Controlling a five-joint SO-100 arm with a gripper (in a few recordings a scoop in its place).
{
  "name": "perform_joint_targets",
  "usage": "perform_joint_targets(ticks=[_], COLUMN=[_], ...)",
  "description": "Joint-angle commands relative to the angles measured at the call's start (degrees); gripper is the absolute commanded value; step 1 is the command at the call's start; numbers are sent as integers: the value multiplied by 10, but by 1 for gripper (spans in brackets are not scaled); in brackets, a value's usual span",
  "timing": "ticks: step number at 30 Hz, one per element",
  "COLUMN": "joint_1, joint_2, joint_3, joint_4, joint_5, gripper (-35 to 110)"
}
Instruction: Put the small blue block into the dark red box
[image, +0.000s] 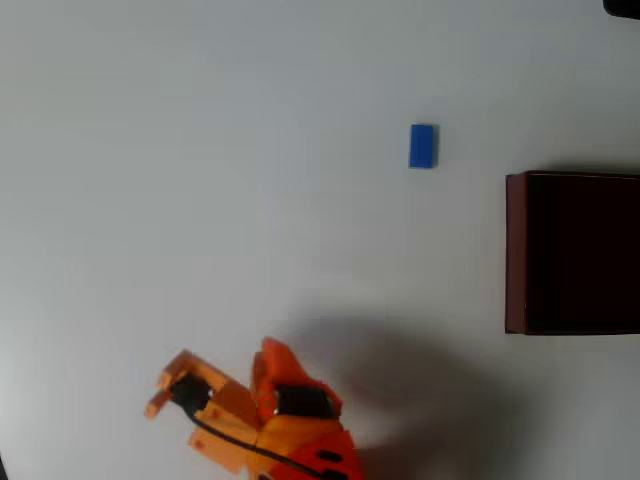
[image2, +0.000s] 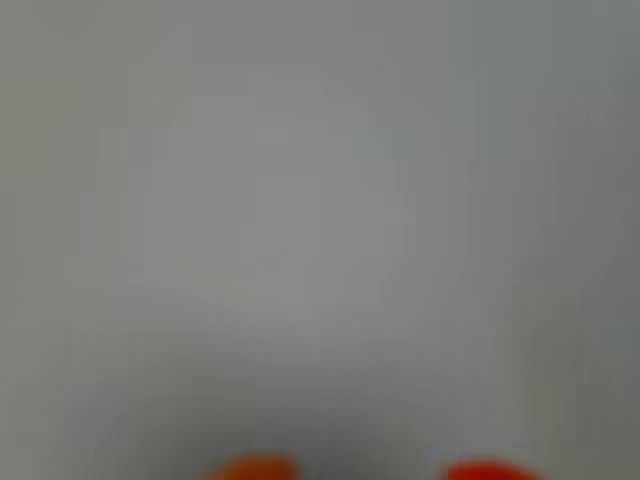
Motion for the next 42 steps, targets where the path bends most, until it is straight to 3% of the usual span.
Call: perform_joint_targets(ticks=[1, 4, 10, 18, 32, 42], joint_1=[33, 63, 74, 91, 179, 241], joint_2=[-10, -79, -402, -475, -814, -933], joint_3=[-59, -117, -312, -306, -533, -631], joint_4=[18, 25, 47, 6, -49, -70], joint_5=[128, 188, 312, 475, 446, 402], gripper=[12, 13, 16, 18, 19, 20])
